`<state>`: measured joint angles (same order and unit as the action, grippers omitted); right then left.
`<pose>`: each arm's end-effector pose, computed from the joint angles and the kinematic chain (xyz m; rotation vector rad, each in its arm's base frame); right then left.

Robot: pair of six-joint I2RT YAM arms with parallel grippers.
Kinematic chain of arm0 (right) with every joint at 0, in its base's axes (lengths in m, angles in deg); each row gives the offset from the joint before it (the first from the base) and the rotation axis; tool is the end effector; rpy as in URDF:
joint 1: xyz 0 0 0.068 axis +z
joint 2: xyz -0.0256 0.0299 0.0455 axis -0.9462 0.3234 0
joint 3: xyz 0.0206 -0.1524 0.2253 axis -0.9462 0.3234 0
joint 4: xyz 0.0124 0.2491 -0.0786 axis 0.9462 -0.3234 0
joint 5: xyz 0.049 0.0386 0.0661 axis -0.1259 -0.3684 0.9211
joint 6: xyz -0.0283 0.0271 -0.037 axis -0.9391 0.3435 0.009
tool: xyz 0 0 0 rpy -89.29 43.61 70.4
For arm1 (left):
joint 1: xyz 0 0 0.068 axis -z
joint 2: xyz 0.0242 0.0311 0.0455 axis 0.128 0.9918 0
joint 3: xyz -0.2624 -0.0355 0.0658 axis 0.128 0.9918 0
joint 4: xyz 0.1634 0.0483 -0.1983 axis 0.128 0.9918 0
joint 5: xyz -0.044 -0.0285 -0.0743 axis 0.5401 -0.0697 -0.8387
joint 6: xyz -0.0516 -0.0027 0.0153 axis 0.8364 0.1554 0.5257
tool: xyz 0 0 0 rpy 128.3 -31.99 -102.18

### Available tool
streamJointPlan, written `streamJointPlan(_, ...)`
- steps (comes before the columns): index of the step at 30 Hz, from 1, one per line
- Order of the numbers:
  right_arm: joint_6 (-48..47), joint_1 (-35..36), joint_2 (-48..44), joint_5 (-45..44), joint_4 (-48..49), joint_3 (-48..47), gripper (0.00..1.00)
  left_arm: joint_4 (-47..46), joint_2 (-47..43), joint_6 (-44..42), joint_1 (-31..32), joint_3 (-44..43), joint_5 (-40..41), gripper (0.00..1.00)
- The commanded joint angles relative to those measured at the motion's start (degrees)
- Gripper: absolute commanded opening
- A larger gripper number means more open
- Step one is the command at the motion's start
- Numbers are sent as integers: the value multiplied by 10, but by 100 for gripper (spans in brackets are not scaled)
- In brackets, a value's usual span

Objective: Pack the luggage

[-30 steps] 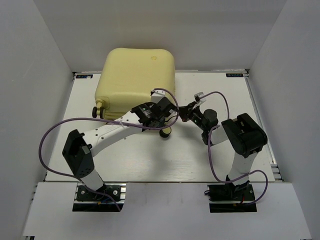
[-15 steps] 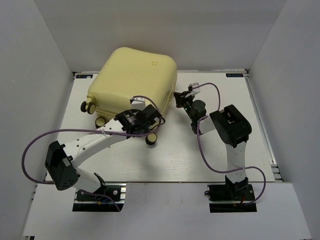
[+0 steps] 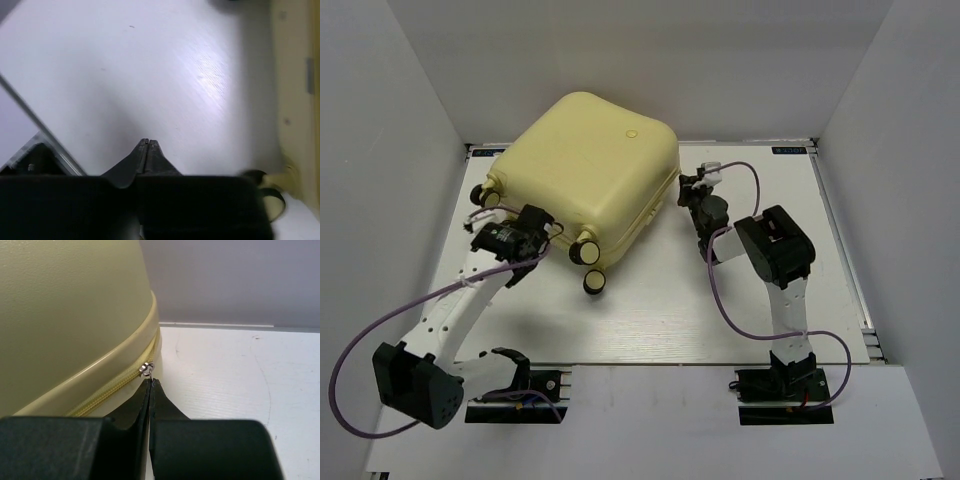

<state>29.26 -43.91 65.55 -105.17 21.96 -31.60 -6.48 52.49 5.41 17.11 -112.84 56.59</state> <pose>0.3863 0.1875 0.1534 -0.0185 1.3937 0.2816 0.1765 -0.0544 0.2946 -0.9590 2.2714 0.5026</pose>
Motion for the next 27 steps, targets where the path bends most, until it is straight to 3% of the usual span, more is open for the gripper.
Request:
streamJointPlan(1, 7, -52, -20, -70, 121, 63, 0, 138, -26, -40, -67, 8, 30, 0)
streamJointPlan(5, 22, -52, -53, 93, 116, 126, 0, 1, -26, -153, -119, 7, -54, 0)
streamJointPlan(6, 31, -52, -70, 124, 90, 128, 0, -73, -27, -226, -115, 2, -73, 11)
streamJointPlan(7, 34, -52, -73, 141, 81, 130, 0, -99, -31, -251, -89, 0, -127, 29)
streamJointPlan(8, 40, -53, -77, 153, 68, 128, 0, -124, -31, -281, -77, 0, -142, 51)
streamJointPlan(9, 50, -54, -83, 182, 54, 129, 0, -161, -32, -320, -63, -12, -150, 81)
streamJointPlan(10, 54, -53, -84, 190, 52, 131, 0, -167, -34, -333, -20, -19, -163, 99)
streamJointPlan(17, 80, -52, -104, 206, 43, 151, 0, -171, -59, -410, 96, -67, -150, 100)
streamJointPlan(22, 68, -49, -122, 225, 19, 160, 0, -208, -90, -489, 108, -66, -195, 100)
streamJointPlan(27, 59, -47, -130, 235, -2, 162, 0, -219, -52, -513, 109, -99, -284, 100)
